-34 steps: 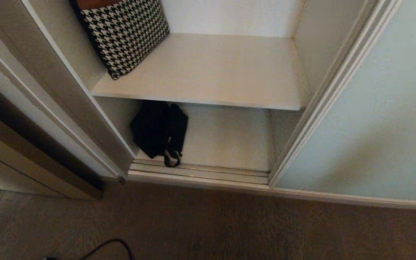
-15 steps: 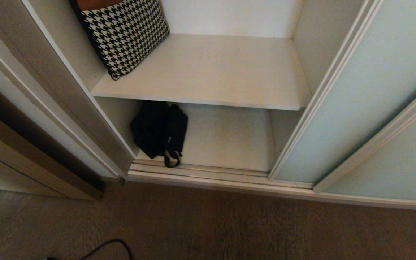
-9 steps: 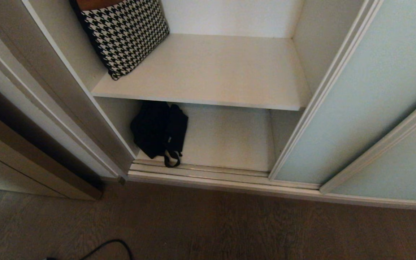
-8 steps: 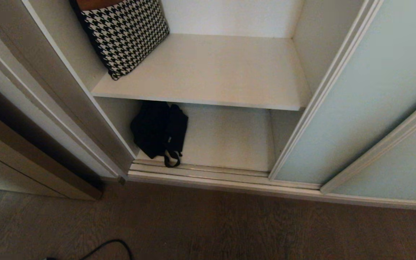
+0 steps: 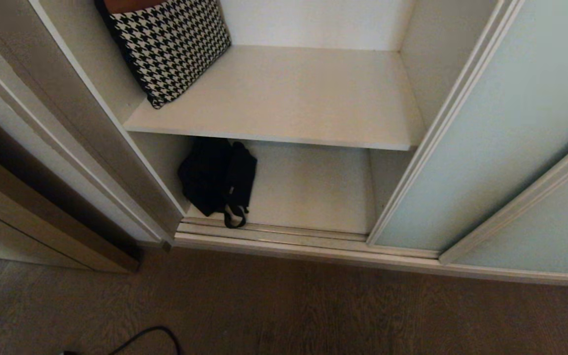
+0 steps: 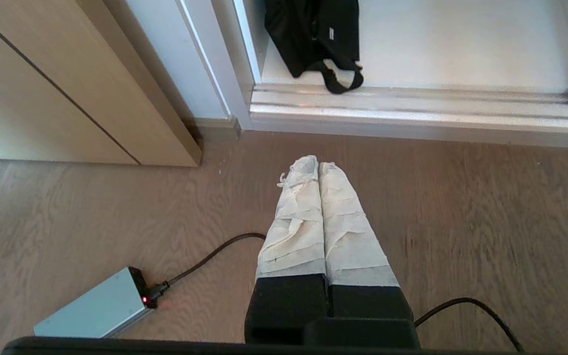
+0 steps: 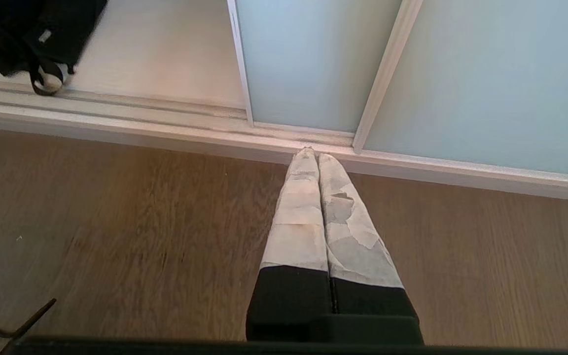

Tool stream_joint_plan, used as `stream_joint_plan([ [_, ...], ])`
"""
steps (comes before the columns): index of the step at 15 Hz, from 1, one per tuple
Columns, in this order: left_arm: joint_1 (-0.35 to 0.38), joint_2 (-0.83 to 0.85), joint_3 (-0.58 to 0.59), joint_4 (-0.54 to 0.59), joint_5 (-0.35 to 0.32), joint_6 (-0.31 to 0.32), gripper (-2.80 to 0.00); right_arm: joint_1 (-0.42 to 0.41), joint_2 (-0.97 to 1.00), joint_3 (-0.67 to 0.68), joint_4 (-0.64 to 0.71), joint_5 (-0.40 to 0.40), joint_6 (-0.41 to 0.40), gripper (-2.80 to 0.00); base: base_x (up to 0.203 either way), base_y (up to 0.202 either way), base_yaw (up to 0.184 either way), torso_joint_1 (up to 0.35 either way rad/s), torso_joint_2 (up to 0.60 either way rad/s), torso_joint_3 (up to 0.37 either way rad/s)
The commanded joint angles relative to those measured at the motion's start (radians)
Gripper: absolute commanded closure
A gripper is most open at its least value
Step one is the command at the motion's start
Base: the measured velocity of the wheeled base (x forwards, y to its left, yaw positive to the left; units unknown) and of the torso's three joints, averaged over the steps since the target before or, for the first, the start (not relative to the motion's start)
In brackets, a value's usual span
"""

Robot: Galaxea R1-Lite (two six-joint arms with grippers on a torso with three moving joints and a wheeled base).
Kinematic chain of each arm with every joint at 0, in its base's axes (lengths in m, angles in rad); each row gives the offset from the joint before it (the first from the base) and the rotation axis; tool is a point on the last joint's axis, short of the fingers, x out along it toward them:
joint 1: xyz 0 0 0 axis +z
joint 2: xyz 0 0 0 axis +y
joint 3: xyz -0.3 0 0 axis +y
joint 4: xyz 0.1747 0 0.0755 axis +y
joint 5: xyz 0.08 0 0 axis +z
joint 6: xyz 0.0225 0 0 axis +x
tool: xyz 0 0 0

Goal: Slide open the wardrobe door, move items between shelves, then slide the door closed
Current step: Open the door

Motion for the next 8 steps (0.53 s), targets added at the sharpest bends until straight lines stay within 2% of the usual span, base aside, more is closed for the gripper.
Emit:
stream_joint_plan([
  [1, 0.000, 0.005, 0.000, 0.001, 0.000, 0.005, 0.00, 0.000, 0.000, 0.002, -0.001, 0.000, 0.000, 0.00, 0.000, 0.000, 0.000, 0.004, 0.00, -0.117],
  [8, 0.000, 0.005, 0.000, -0.002, 0.000, -0.008, 0.00, 0.000, 0.000, 0.000, -0.001, 0.000, 0.000, 0.00, 0.000, 0.000, 0.000, 0.003, 0.00, -0.182],
])
